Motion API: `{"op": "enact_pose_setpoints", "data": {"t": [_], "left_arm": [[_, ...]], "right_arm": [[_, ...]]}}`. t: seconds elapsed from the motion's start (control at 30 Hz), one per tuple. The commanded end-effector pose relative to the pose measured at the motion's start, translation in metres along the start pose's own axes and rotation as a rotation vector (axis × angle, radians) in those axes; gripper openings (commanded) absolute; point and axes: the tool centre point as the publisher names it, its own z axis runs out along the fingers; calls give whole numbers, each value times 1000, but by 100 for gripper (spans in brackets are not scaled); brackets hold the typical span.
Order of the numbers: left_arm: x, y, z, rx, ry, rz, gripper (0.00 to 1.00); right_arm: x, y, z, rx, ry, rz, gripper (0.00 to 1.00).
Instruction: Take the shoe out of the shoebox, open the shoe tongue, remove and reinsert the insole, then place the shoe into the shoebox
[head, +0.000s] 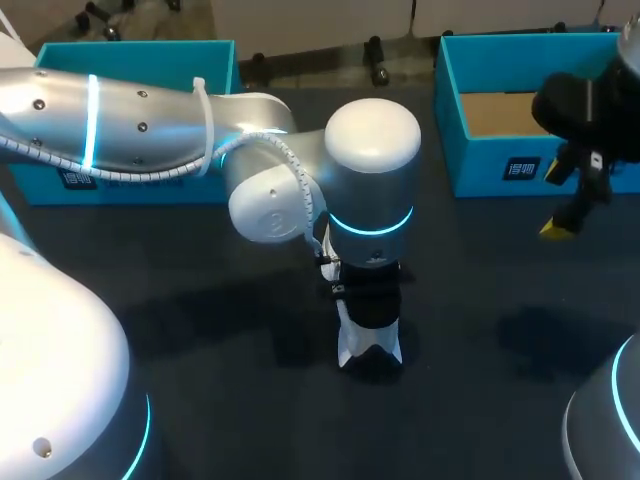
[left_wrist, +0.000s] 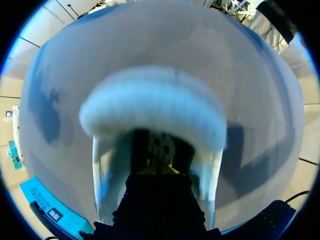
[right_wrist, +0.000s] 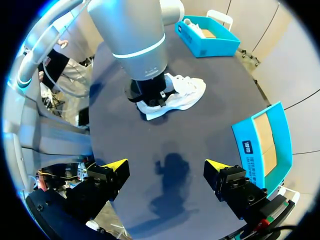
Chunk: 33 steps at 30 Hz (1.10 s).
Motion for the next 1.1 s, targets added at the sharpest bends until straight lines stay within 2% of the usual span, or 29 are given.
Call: {"op": "enact_pose_setpoints", "data": {"t": [0.03,0.33,0.5,0.53,0.63,0.8,1.0,1.03,1.1], "left_arm": [[2,2,3,-17,-11,-4,0],[0,10,-26,-78,-42,-3,0],[0,17,-42,-167,-54,5,0],[0,18,-44,-162,-59,1,0],[-1,21,-50,-173,-74,-11,0],[-1,26,-56,-241,-75,-6,0],[-1,34,-61,-269,-72,-6,0],[-1,34,-61,-270,-71,-5,10],[-1,34,-61,-267,-63,1,39]], "right_arm": [[-2,2,1,5,3,1,100],[-2,2,1,5,3,1,100],[-2,2,1,5,3,1,100],[-2,2,1,5,3,1,100],[-2,2,1,5,3,1,100],[-2,2,1,5,3,1,100],[-2,2,1,5,3,1,100],[-2,2,1,5,3,1,100],[-2,2,1,5,3,1,100]]}}
